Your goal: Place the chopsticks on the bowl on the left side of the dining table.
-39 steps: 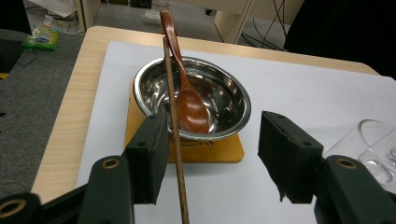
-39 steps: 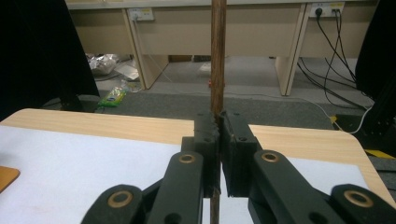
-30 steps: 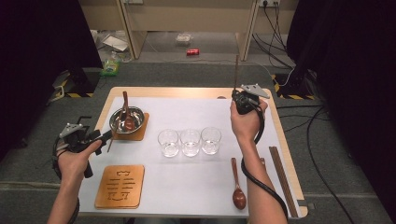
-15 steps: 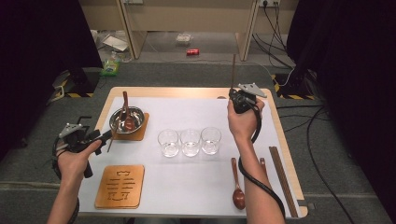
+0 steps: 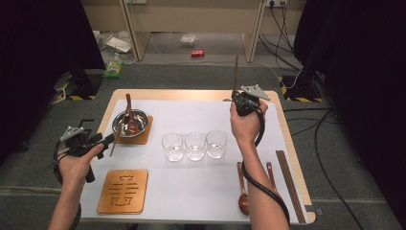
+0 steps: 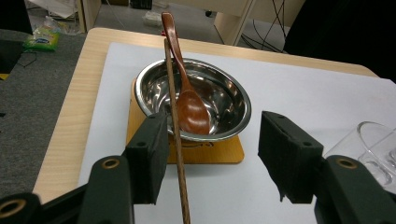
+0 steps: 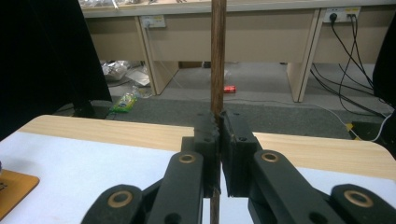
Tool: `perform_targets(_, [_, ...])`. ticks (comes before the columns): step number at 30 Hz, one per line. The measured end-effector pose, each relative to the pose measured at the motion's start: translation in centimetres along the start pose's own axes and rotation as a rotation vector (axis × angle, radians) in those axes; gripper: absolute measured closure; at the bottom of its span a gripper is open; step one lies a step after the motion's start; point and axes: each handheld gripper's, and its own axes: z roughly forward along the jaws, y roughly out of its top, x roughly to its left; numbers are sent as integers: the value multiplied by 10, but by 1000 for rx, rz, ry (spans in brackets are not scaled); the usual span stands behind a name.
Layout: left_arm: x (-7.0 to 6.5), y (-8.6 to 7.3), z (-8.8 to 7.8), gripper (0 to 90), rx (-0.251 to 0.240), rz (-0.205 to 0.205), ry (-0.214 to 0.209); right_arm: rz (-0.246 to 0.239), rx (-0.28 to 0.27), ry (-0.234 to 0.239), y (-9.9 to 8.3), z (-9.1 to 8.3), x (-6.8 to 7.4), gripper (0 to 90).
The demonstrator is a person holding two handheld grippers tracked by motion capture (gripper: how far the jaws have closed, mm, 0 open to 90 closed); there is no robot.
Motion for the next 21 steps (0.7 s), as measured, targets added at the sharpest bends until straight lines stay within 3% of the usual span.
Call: perform_targets(21, [0, 0, 0, 422, 0, -1, 0, -3, -18, 18, 1, 4, 11, 857])
